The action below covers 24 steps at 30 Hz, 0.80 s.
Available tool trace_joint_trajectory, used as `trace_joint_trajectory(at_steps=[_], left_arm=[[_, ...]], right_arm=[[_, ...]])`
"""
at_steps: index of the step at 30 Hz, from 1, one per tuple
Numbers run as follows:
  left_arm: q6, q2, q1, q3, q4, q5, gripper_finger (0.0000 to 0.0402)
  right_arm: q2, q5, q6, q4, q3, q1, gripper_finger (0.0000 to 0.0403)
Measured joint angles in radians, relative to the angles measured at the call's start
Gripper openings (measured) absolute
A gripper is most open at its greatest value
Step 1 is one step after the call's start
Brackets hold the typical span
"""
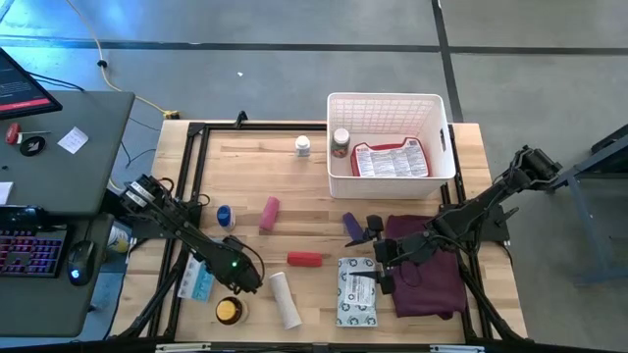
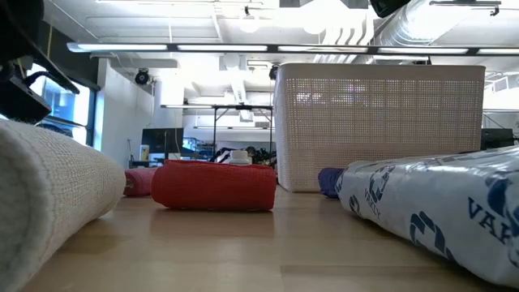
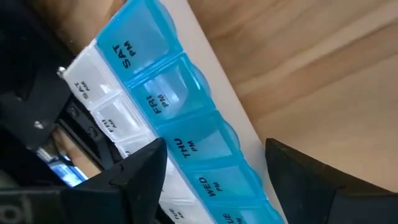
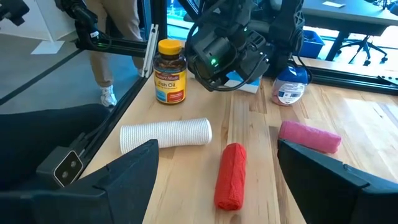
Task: Pick & place medical supplies in basket/bin
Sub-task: Put the white medicine organizer into the white container
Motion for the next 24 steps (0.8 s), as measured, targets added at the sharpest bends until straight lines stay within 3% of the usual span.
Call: trace_joint_trajectory(at_steps=[11,20,24], left_arm=[[0.047,0.0,-0.002,0.072,-0.104,0.014,0.0295],[0.044,0.0,-0.002,0.073,0.014,-0.076,0.0296],[0.059,-0.001,-0.002,0.073,0.015,-0.05,0.0296]], right_arm=[[0.0,0.0,-0.015,0.024,0.0,0.0,0.0319],[0.0,-0.003,-0.015,0.018,0.0,0.0,0.0319],[0.0,-0.004,-0.015,0.017,0.0,0.0,0.0319]])
